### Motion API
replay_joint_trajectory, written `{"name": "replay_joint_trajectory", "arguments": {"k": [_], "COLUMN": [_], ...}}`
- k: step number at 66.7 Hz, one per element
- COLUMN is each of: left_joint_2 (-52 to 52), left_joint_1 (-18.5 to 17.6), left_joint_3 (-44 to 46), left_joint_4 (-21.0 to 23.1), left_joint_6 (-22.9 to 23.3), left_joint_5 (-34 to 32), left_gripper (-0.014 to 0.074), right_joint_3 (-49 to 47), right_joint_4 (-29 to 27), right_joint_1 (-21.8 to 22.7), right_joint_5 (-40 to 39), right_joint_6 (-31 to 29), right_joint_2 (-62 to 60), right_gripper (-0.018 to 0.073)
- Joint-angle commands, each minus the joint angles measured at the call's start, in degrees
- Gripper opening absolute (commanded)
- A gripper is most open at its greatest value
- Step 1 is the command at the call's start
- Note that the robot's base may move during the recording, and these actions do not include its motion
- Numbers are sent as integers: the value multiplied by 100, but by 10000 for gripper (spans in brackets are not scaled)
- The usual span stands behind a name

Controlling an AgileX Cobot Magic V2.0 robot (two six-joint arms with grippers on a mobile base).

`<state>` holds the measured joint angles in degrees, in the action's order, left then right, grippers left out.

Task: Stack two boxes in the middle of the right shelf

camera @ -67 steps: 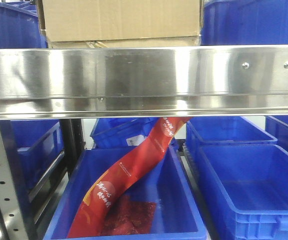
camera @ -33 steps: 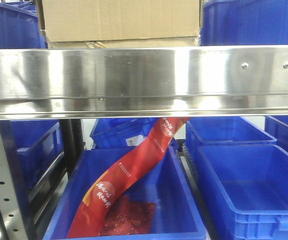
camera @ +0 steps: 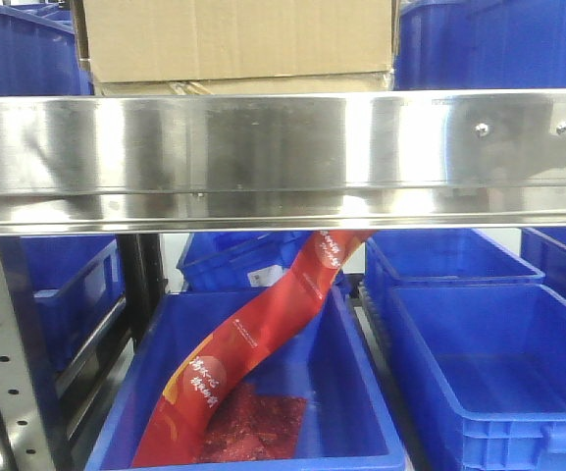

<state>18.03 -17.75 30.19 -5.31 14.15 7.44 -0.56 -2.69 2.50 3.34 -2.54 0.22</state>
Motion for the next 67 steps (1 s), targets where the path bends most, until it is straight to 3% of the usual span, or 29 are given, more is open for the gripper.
{"name": "replay_joint_trajectory", "arguments": {"k": [1, 9, 18, 54, 63, 67], "left_joint_2": [-13, -13, -13, -22, -362, -597], "left_joint_1": [-23, -23, -23, -16, 368, 629], "left_joint_3": [5, 5, 5, -45, -643, -1058], "left_joint_4": [19, 19, 19, -116, -232, -13], "left_joint_6": [-22, -22, -22, -22, -129, -668], "left_joint_5": [-94, -94, -94, -91, -259, -282], "left_gripper": [-91, -91, -91, -91, -91, -91], "right_joint_3": [19, 56, 56, 56, 56, 56], "right_joint_4": [-29, -29, -29, -29, -29, -29], "right_joint_1": [37, 37, 37, 37, 37, 37], "right_joint_5": [-91, -258, 262, 219, 219, 219], "right_joint_6": [-52, -52, -52, -52, -52, -52], "right_joint_2": [-22, -22, -22, -22, -22, -22], "right_gripper": [-166, -166, -166, -166, -166, -166]}}
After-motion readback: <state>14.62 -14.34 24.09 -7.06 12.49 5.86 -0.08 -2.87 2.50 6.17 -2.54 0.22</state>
